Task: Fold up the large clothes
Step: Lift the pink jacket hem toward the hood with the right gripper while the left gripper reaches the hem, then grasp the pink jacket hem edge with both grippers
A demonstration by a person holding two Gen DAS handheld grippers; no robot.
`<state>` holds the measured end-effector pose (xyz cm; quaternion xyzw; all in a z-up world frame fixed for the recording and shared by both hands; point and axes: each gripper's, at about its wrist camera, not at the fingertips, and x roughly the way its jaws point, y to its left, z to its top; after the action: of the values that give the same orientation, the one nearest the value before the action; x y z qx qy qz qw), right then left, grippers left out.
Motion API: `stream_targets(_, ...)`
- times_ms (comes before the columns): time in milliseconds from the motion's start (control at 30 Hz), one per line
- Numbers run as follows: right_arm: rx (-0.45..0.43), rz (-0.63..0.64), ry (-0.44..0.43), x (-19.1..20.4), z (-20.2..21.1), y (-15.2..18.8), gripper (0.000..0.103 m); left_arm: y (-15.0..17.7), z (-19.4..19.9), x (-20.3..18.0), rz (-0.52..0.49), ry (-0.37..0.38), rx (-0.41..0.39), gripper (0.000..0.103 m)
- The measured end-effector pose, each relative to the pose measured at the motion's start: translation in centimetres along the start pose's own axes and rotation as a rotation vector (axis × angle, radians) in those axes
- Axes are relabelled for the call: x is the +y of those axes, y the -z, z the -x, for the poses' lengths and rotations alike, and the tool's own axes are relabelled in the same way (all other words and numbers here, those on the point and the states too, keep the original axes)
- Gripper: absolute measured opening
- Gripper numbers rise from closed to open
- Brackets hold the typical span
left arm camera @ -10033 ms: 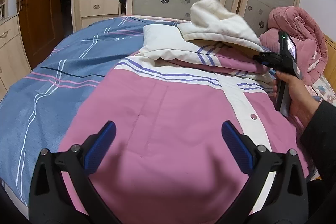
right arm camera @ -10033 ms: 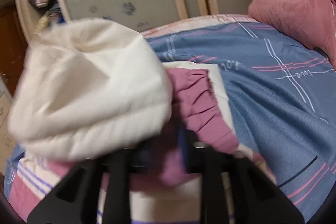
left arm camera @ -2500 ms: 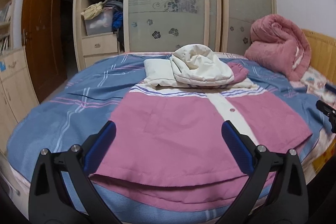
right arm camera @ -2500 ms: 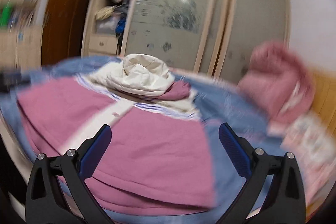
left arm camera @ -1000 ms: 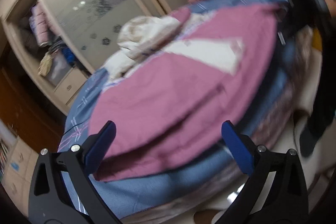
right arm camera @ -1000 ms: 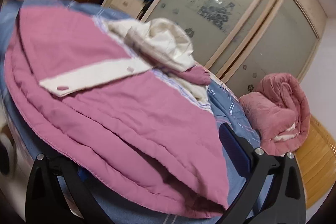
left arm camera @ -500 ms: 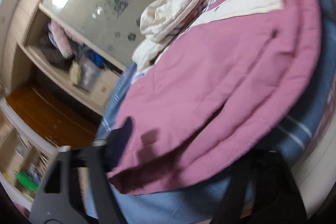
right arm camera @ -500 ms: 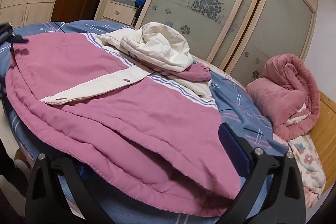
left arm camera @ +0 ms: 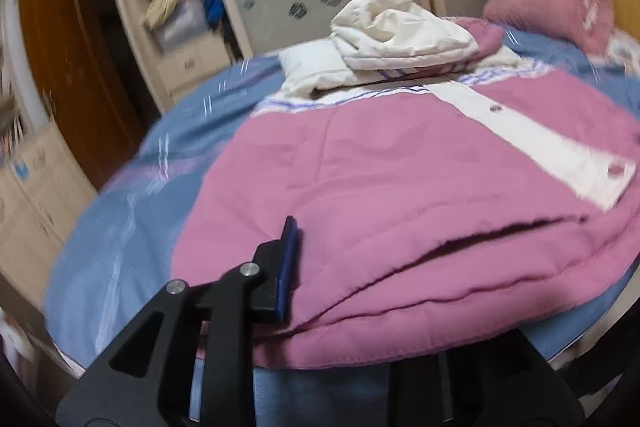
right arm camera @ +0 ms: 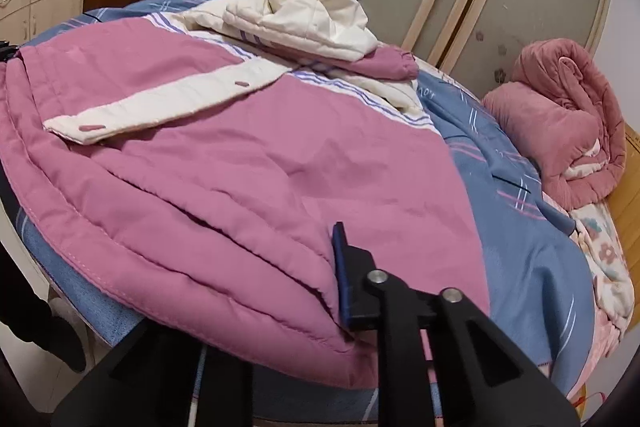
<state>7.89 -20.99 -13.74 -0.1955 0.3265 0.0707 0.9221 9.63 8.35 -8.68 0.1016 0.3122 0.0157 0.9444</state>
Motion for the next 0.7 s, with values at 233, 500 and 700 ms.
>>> stream_targets(233, 0.016, -0.038, 0.0, -0.1, -0.7, 0.4, 0.012, 0.0, 0.1, -0.1, 0.072, -0.004, 0.001, 0.025)
stream_targets(500, 0.008, -0.111, -0.065, -1.1, -1.5, 0.6, 0.01, -0.1, -0.7, -0.1, 0.095, 0.011, 0.064, 0.024)
stream_targets(700, 0.004, -0.132, -0.033, -0.7, -1.8, 0.8, 0.009, 0.1, -0.7, -0.1, 0.086, 0.021, 0.078, 0.024)
